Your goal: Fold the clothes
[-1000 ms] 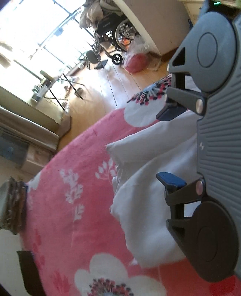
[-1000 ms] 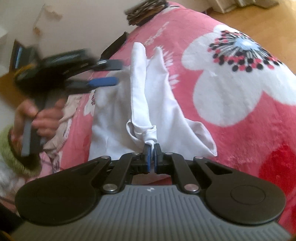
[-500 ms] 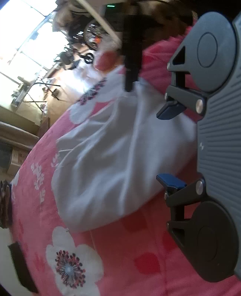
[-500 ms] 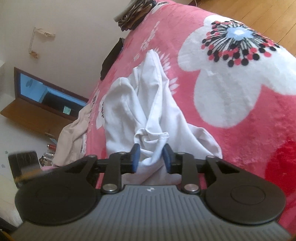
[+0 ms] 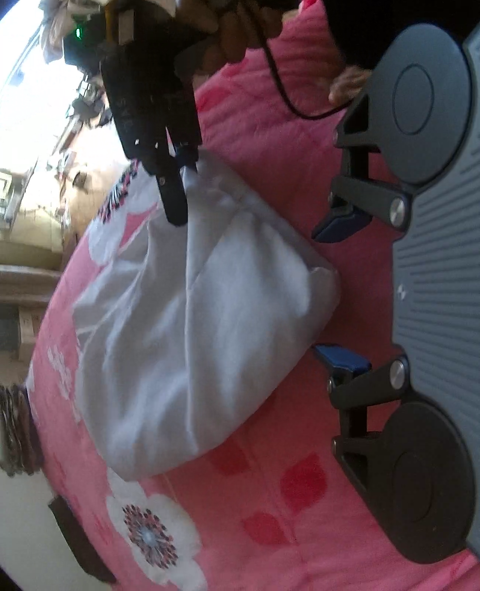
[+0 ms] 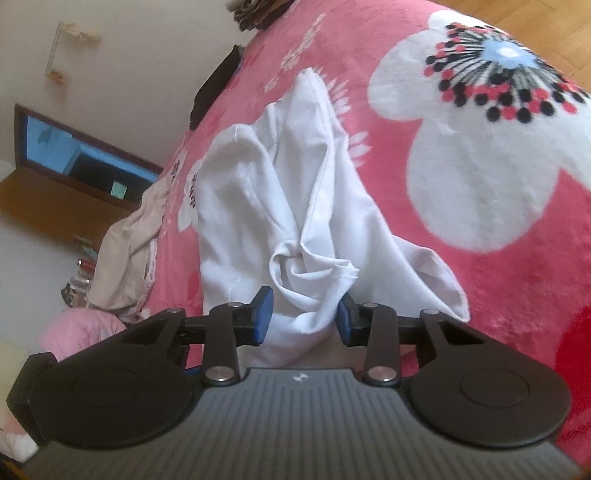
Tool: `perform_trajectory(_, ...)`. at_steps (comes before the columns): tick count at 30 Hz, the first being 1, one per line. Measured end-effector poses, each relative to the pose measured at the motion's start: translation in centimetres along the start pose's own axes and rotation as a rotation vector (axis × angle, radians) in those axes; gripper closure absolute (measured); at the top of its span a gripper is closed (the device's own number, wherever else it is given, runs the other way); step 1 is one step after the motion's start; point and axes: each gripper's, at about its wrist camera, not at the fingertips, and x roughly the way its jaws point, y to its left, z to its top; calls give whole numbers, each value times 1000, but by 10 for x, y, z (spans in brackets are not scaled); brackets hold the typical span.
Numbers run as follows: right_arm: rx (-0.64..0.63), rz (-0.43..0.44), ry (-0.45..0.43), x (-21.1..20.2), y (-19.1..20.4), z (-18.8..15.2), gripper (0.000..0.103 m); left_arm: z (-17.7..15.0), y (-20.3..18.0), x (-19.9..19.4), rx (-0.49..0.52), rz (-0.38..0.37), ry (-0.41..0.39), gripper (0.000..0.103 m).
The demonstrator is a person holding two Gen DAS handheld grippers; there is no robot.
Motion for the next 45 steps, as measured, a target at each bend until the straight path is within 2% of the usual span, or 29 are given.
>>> perform_trajectory(5,-30,1,-22,3,6,1,97,-2,4,7,-96,41,16,45)
perform_trajectory(13,2,58,-73,-7,11,4,100,-3,3,7,-167,82,-30,46)
perform_trajectory(16,21,85,-73,-9,12,7,100,-1,0,12,-166,123,-46,46)
perform_trajectory(18,34,100,-76,-9,14,8,100,-1,-3,12,-158,166,-54,52)
perform_trajectory(22,-15,92,-102,-18,23,10,101,-2,-18,9,-67,247,-38,80)
perform_trajectory(24,-50,74,-105,-24,25,9,101,-3,-29,7,6,271,-33,88)
perform_trajectory(26,-72,50,-101,-28,25,7,101,-4,-34,5,45,283,-34,89)
perform_trajectory(33,-84,-34,-80,-32,11,-4,101,-6,-33,3,81,290,-34,90)
perform_trajectory(37,-134,-34,-110,-40,19,-7,101,-10,-40,3,159,316,-54,93)
perform_trajectory(41,-199,-87,-108,-40,18,-11,101,-16,-50,9,270,341,-48,94)
perform_trajectory(45,-164,-120,-94,-36,4,-15,101,-20,-55,12,342,357,-55,94)
